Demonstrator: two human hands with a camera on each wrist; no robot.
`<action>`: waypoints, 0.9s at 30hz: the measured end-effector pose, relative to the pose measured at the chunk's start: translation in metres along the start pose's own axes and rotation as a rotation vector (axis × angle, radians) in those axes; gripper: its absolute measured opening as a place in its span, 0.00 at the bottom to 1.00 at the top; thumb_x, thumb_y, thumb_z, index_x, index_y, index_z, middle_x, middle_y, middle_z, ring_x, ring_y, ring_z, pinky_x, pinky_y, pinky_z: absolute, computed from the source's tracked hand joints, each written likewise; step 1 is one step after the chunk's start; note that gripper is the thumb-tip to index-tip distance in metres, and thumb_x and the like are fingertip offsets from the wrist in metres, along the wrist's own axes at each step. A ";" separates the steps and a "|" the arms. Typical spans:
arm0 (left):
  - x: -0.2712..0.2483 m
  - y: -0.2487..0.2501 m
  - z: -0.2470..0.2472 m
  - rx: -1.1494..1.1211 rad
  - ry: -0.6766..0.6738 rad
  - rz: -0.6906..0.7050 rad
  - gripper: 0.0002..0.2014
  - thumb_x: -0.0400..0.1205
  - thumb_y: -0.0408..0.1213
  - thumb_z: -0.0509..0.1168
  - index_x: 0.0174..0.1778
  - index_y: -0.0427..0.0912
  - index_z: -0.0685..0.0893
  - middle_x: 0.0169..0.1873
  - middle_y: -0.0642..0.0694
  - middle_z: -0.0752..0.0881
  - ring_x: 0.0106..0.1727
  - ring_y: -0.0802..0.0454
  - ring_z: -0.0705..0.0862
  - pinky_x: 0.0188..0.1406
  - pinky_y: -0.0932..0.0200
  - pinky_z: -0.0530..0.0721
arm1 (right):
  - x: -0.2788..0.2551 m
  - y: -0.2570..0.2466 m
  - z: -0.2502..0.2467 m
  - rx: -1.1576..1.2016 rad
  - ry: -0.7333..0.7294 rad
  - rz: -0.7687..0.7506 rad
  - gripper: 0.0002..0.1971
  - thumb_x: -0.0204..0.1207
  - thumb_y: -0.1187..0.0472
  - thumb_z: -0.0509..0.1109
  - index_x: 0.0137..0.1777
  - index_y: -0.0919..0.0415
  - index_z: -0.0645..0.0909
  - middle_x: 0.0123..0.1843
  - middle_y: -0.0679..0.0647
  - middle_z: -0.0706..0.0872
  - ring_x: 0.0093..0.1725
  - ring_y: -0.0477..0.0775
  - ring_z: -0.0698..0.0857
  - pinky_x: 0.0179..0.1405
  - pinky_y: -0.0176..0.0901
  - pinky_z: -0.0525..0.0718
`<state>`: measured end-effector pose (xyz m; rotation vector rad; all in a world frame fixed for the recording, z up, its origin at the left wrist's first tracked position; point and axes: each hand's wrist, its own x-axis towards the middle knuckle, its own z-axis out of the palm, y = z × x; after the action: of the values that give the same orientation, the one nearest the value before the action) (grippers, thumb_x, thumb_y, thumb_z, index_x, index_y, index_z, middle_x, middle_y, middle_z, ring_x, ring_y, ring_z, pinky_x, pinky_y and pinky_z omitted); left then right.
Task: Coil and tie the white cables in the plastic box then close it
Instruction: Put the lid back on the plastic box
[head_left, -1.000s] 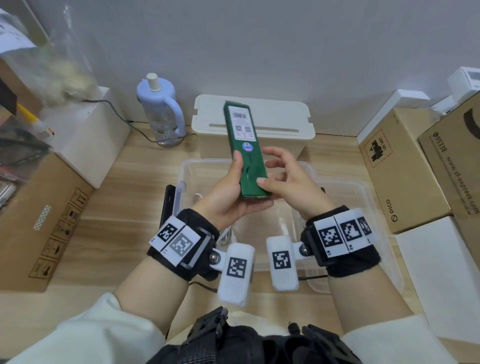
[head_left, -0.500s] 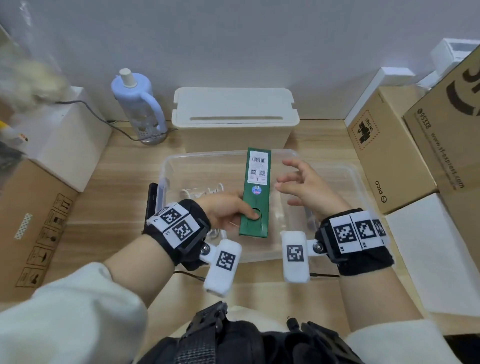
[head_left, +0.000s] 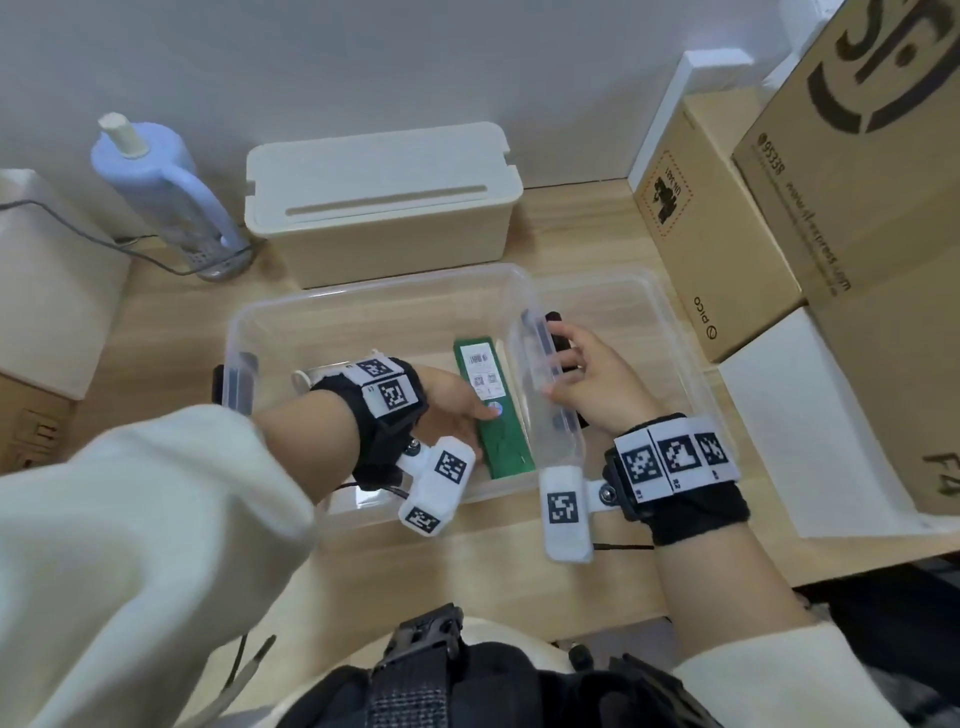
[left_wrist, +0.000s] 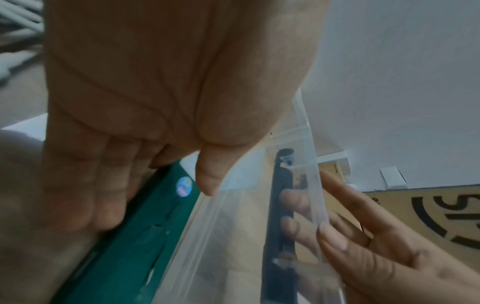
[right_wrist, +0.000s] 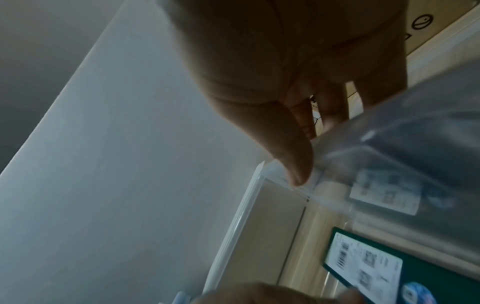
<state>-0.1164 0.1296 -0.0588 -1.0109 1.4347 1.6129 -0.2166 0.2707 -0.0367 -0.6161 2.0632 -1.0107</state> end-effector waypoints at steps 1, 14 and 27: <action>-0.001 0.003 0.001 -0.014 0.018 -0.002 0.11 0.86 0.37 0.55 0.60 0.36 0.76 0.44 0.41 0.83 0.43 0.47 0.82 0.52 0.53 0.83 | 0.000 0.001 0.001 0.000 -0.005 -0.006 0.32 0.72 0.72 0.68 0.74 0.49 0.66 0.46 0.43 0.79 0.46 0.50 0.82 0.51 0.49 0.83; -0.023 0.025 0.020 0.055 0.248 0.329 0.23 0.83 0.38 0.61 0.74 0.42 0.68 0.61 0.44 0.78 0.56 0.49 0.80 0.50 0.58 0.81 | 0.034 0.050 -0.055 0.024 0.353 0.250 0.26 0.74 0.60 0.69 0.72 0.56 0.68 0.74 0.56 0.70 0.70 0.58 0.73 0.68 0.50 0.73; -0.036 0.000 0.040 0.797 -0.080 0.170 0.57 0.75 0.32 0.71 0.77 0.53 0.25 0.73 0.51 0.76 0.48 0.54 0.82 0.52 0.60 0.83 | 0.013 0.117 -0.084 -0.262 0.534 0.472 0.29 0.65 0.65 0.69 0.68 0.61 0.70 0.56 0.63 0.81 0.53 0.65 0.81 0.54 0.53 0.81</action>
<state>-0.1043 0.1682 -0.0234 -0.3628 1.9059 0.9987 -0.3014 0.3674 -0.1027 0.0488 2.6625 -0.6727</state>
